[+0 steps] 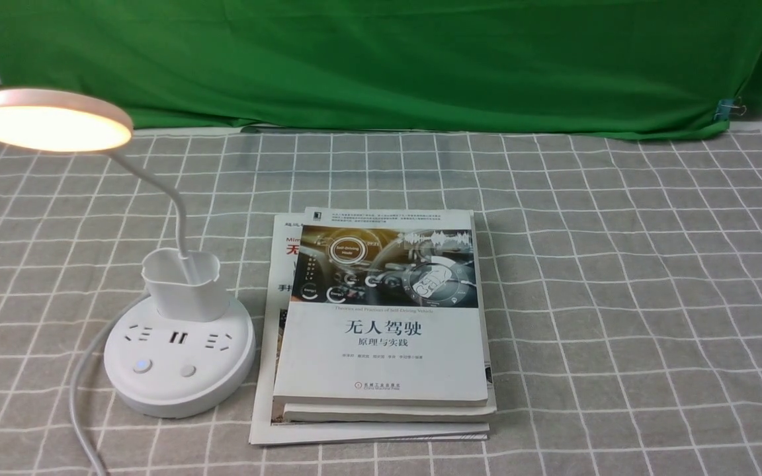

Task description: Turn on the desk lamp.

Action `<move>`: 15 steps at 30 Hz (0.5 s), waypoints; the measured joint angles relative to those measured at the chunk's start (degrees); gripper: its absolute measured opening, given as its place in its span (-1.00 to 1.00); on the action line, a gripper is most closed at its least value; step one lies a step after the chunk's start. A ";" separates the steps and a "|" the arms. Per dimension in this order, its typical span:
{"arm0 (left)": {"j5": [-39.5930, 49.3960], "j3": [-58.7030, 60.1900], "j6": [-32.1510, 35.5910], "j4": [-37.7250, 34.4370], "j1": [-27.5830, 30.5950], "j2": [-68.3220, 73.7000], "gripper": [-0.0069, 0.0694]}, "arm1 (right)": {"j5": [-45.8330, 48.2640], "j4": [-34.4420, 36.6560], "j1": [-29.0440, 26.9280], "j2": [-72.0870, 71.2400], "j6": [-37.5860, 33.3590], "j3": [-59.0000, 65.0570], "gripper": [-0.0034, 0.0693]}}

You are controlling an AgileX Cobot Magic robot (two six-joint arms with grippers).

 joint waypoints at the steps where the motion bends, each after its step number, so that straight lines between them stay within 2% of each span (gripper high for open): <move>1: 0.16 0.29 0.00 0.13 0.19 0.00 -0.77 | 0.00 0.00 0.00 0.00 0.00 0.00 -0.23; 15: -2.12 1.82 0.00 -0.18 0.46 0.00 -0.77 | 0.02 0.00 0.00 0.00 0.00 0.00 -0.23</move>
